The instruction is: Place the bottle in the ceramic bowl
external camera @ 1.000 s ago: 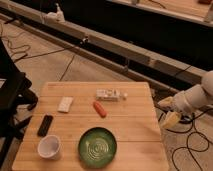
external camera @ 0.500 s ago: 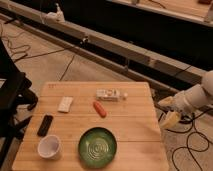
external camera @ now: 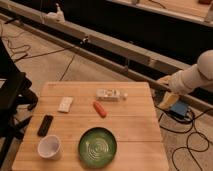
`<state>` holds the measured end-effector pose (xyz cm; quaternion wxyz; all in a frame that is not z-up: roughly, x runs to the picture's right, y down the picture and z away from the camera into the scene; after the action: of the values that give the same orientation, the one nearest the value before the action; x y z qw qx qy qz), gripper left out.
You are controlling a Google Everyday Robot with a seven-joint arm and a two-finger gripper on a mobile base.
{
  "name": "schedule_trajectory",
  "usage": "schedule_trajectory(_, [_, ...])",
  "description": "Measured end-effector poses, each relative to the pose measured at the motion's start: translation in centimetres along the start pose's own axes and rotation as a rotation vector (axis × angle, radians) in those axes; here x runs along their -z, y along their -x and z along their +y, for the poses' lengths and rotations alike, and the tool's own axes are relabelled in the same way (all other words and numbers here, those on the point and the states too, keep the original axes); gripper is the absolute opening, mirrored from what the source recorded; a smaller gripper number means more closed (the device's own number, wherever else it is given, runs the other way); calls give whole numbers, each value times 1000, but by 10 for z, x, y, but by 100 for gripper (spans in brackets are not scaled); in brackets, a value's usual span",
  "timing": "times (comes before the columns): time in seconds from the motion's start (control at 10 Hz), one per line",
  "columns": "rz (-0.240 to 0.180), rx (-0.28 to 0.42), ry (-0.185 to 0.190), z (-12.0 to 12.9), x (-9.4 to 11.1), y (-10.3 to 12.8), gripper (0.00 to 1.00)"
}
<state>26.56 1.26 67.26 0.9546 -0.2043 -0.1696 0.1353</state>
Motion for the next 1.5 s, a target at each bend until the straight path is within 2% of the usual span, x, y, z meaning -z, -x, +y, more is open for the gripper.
schedule_trajectory(0.2, [15, 34, 16, -18, -26, 20, 80])
schedule_trajectory(0.4, [-10, 14, 61, -25, -56, 36, 80])
schedule_trajectory(0.6, [-98, -13, 121, -31, -90, 63, 80])
schedule_trajectory(0.8, [-216, -21, 153, -42, -113, 94, 80])
schedule_trajectory(0.9, [-261, -19, 172, -44, -120, 105, 80])
schedule_trajectory(1.0, [-284, -18, 185, -44, -123, 110, 80])
schedule_trajectory(1.5, [-285, -18, 186, -44, -123, 110, 80])
